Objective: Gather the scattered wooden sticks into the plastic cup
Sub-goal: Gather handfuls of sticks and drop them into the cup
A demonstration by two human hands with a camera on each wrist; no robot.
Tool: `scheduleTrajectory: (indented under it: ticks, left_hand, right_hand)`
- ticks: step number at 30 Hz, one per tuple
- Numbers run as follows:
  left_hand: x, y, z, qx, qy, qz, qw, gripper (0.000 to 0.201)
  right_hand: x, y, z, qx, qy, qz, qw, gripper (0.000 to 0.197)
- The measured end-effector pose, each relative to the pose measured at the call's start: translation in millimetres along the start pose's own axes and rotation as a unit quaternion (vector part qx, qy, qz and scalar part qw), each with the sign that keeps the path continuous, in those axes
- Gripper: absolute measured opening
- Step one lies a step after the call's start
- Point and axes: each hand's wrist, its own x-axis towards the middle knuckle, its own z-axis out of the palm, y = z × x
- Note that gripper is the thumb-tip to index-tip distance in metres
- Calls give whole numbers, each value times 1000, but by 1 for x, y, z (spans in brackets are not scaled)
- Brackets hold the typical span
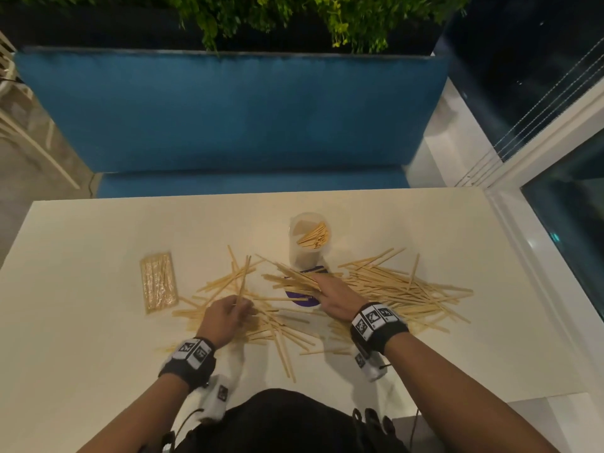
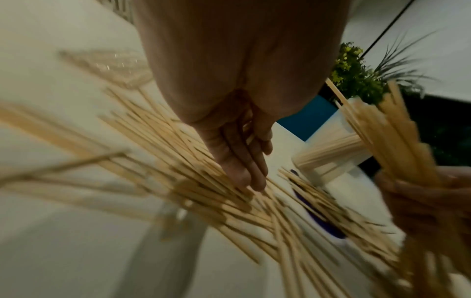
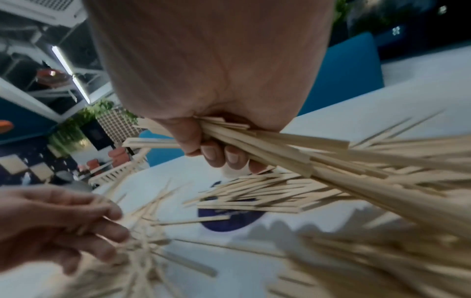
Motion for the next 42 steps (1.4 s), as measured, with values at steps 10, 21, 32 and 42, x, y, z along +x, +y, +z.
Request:
scheduleTrajectory:
  ticks: [10,21,32,42]
  left_hand:
    - [-9,56,76,-196,-71,-62,976,26]
    - [-1,47,71,-91,-158,-59,981,48]
    - [23,56,15,-478,59,-128,867,37]
    - [24,64,33,-317,82,-201,923,39]
  right_hand:
    - [19,-42,9,1,1,-25,1000,28]
    - [26,-42,18,-43,50,-10,998,25]
    - [26,-29,16,-177,-38,-84,980,6]
    - [21,-33,19,-196,-29,-45,979,5]
